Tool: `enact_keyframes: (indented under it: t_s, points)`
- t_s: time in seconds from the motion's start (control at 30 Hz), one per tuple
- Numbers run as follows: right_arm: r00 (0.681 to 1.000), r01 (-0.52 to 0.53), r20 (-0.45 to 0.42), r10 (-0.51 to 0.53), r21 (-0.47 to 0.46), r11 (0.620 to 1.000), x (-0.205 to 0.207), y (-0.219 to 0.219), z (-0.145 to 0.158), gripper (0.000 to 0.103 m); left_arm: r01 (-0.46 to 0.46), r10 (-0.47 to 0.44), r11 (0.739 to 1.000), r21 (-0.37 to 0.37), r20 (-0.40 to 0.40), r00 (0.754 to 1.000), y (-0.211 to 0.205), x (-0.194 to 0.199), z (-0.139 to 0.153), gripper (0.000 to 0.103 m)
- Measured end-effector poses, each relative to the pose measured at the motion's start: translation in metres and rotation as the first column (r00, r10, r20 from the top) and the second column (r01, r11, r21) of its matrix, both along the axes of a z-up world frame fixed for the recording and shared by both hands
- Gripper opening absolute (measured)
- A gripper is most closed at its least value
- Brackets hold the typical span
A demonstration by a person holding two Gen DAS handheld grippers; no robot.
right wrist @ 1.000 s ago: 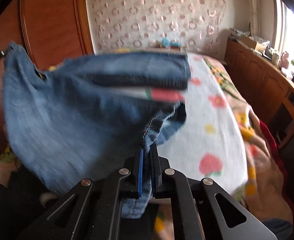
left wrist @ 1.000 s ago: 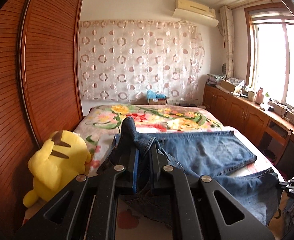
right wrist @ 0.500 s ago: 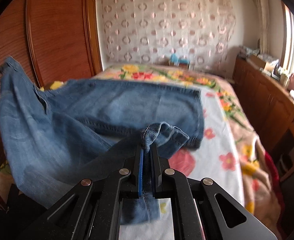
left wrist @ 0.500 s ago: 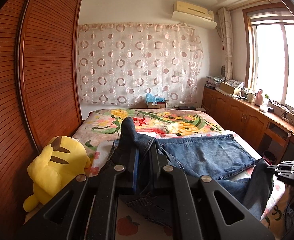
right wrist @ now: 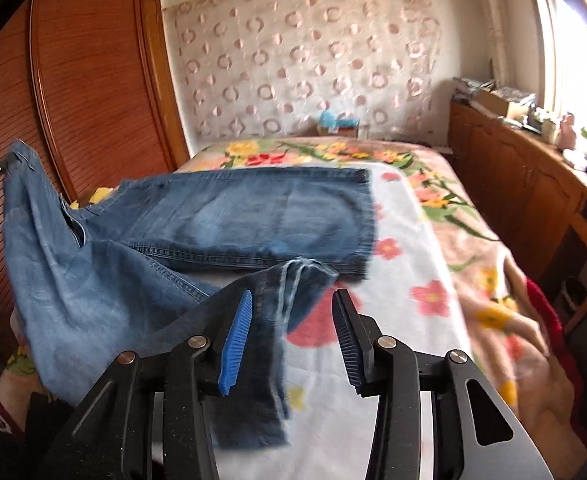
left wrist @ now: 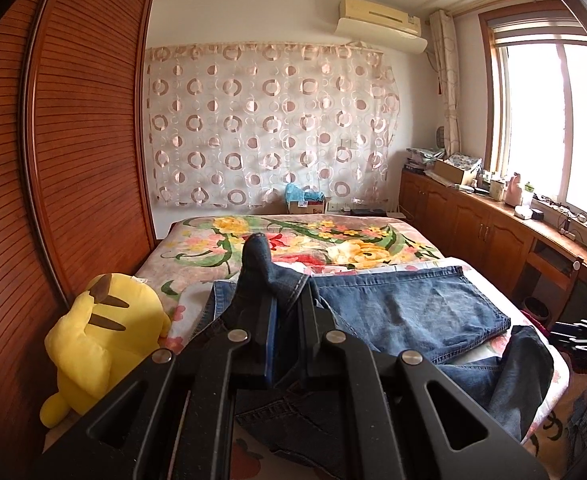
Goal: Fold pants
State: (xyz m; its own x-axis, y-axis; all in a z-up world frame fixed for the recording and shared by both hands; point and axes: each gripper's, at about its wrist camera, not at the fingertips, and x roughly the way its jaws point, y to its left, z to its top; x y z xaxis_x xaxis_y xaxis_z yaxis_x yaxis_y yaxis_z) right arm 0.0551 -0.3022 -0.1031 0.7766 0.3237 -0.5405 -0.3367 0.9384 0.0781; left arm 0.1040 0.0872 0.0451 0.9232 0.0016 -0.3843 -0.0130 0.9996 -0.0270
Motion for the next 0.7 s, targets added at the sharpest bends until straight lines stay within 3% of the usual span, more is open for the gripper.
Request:
enact_keyframes:
  t_s: [0.2,0.63,0.67,0.7]
  points:
    - [0.997,-0.021,-0.070,0.022,0.013,1.000,-0.040,-0.017,-0.024,0.044,-0.005,0.005,1.000,0.001,-0.006,1.000,-0.002,0.004,-0.003,0.009]
    - [0.977,-0.088,-0.188,0.098,0.059,0.994,-0.033,-0.011,-0.053,0.043,-0.020,0.020,1.000,0.006,0.017,1.000,-0.002,0.019,0.006,0.009]
    - [0.975,-0.098,-0.191,0.108,0.065,0.993,-0.033,-0.011,-0.053,0.040,-0.021,0.021,1.000,0.004,0.018,1.000,-0.001,0.020,0.008,0.009]
    - [0.974,-0.110,-0.190,0.122,0.070,0.991,-0.031,-0.009,-0.051,0.026,-0.023,0.023,1.000,0.003,0.020,1.000,0.001,0.022,0.009,0.009]
